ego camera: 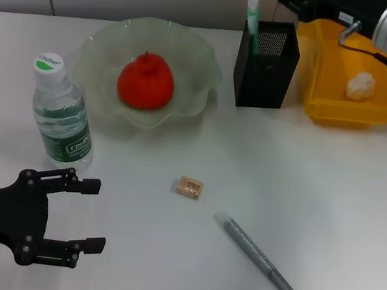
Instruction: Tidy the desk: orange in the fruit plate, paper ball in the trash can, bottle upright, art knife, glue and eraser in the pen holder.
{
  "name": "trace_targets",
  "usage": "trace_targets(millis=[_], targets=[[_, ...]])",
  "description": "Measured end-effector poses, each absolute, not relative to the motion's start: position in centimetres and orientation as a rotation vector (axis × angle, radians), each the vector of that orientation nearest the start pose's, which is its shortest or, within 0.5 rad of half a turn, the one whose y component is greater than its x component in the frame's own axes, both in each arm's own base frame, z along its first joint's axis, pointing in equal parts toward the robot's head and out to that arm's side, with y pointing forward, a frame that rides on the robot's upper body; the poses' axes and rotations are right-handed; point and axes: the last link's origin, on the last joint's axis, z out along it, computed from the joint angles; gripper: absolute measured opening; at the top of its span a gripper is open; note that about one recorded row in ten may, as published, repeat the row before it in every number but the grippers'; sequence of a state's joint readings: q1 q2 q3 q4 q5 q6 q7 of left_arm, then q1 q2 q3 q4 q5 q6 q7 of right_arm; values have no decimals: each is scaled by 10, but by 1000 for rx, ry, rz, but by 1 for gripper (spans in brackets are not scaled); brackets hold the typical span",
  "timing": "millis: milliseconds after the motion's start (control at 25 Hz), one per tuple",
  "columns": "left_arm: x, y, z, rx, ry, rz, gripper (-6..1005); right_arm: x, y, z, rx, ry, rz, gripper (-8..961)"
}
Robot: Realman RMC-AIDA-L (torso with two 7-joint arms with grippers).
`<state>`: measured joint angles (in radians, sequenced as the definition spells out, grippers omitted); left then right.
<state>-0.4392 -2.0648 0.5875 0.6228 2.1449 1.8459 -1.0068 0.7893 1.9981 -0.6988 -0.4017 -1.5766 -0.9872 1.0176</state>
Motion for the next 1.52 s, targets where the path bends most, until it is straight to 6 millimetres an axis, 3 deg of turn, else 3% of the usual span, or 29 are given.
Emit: trace_targets(millis=[120,320,480,720,1040,1120,1160,1200,1280,1360,1520], targets=[[-285,265,4,-2904,-231,-774,840,223,455,38,-2171,360,664,505],[-284,267,5,-2900,-227,-778,840,216,450,41,-2221,439,684,703],[-283,268,5,-2899,-226,-779,840,204,442,40,-2320,484,617,704],[-282,269,6,-2898,-221,-785,840,173,415,44,-2538,660,305,705],[-279,272,5,-2906,-218,-784,840,145,399,35,-2770,789,-54,704],[-278,273,4,-2907,-218,-784,840,139,395,20,-2828,801,-214,704],[-278,273,4,-2907,-218,-784,840,139,395,20,-2828,801,-214,704],[-278,272,4,-2908,-218,-784,840,137,393,6,-2857,799,-305,704],[-278,272,4,-2909,-218,-783,840,137,391,0,-2869,800,-341,703],[-278,272,3,-2912,-218,-781,840,135,390,-28,-2915,810,-440,703],[-278,272,2,-2930,-210,-771,840,133,390,-44,-2927,777,-496,703]])
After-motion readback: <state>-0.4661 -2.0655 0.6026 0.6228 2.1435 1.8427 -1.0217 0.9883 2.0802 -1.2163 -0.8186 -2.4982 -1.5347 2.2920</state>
